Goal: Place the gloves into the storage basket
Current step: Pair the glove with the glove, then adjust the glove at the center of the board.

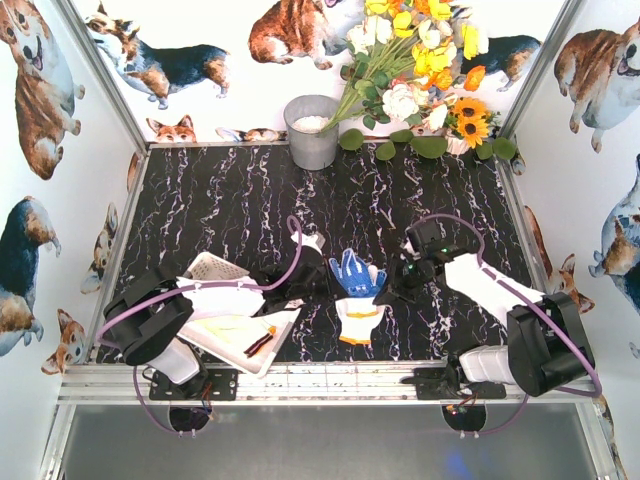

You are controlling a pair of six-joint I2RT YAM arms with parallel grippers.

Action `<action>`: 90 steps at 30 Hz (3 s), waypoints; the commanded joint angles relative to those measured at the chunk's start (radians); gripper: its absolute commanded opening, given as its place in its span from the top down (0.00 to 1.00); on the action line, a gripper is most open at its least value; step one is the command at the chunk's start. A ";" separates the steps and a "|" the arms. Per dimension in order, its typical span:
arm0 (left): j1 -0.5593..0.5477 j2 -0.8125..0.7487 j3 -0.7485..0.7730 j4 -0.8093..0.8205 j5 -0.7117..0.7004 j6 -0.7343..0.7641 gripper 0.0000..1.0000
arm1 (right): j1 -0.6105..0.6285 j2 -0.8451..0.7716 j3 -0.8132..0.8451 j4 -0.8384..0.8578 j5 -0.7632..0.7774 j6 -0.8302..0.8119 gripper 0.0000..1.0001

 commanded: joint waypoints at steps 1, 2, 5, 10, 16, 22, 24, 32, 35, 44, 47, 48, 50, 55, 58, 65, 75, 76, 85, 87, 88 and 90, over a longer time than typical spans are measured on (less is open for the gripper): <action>-0.016 0.022 -0.011 0.018 -0.014 -0.013 1.00 | 0.021 -0.021 -0.032 0.007 0.000 -0.002 1.00; -0.018 0.027 -0.011 0.019 -0.014 -0.012 1.00 | 0.027 -0.020 -0.039 0.012 0.000 0.002 1.00; -0.021 0.036 -0.013 0.020 -0.013 -0.013 1.00 | 0.044 -0.014 -0.056 0.025 0.001 0.013 1.00; -0.029 0.034 -0.020 0.008 -0.014 -0.009 1.00 | 0.064 -0.009 -0.083 0.034 0.005 0.024 1.00; -0.035 0.028 -0.034 -0.003 -0.001 -0.004 0.98 | 0.065 0.000 -0.100 0.041 0.020 0.024 1.00; -0.039 0.013 -0.046 -0.011 0.010 -0.004 0.90 | 0.069 0.008 -0.108 0.055 0.018 0.031 1.00; -0.039 -0.002 -0.052 -0.020 0.005 0.000 0.82 | 0.069 -0.001 -0.110 0.053 0.020 0.032 1.00; -0.039 -0.109 -0.036 -0.127 -0.055 0.056 0.41 | 0.069 -0.171 -0.087 -0.027 0.073 0.055 0.75; -0.037 -0.126 0.023 -0.197 -0.067 0.110 0.35 | 0.069 -0.246 -0.080 -0.057 0.111 0.054 0.69; -0.016 -0.134 0.118 -0.301 -0.112 0.195 0.28 | -0.008 -0.327 -0.109 -0.056 0.140 0.034 0.59; -0.004 -0.136 0.116 -0.308 -0.127 0.200 0.25 | -0.087 -0.347 -0.141 -0.024 0.109 0.024 0.53; 0.003 -0.133 0.118 -0.310 -0.128 0.202 0.25 | -0.100 -0.351 -0.151 -0.009 0.107 0.022 0.51; 0.021 -0.125 0.128 -0.316 -0.119 0.206 0.24 | -0.111 -0.347 -0.172 0.029 0.101 0.034 0.49; 0.043 -0.083 0.141 -0.299 -0.069 0.217 0.26 | -0.111 -0.283 -0.215 0.140 0.022 0.073 0.48; 0.053 -0.054 0.134 -0.264 -0.043 0.210 0.30 | -0.111 -0.226 -0.222 0.166 0.004 0.072 0.48; 0.059 -0.001 0.120 -0.187 0.042 0.179 0.42 | -0.111 -0.193 -0.241 0.207 0.024 0.093 0.55; 0.033 0.023 0.067 -0.094 0.123 0.120 0.54 | -0.107 -0.136 -0.281 0.289 -0.010 0.121 0.70; 0.027 0.025 0.066 -0.095 0.125 0.118 0.54 | -0.105 -0.133 -0.284 0.301 -0.016 0.127 0.70; -0.012 0.051 0.062 -0.089 0.125 0.086 0.55 | -0.060 -0.083 -0.275 0.354 -0.034 0.160 0.76; -0.014 0.052 0.061 -0.093 0.117 0.083 0.55 | -0.053 -0.086 -0.273 0.353 -0.031 0.165 0.76; -0.015 0.050 0.061 -0.099 0.111 0.081 0.55 | -0.049 -0.089 -0.272 0.353 -0.029 0.168 0.76; -0.019 0.046 0.061 -0.110 0.100 0.082 0.54 | -0.045 -0.100 -0.273 0.349 -0.027 0.173 0.76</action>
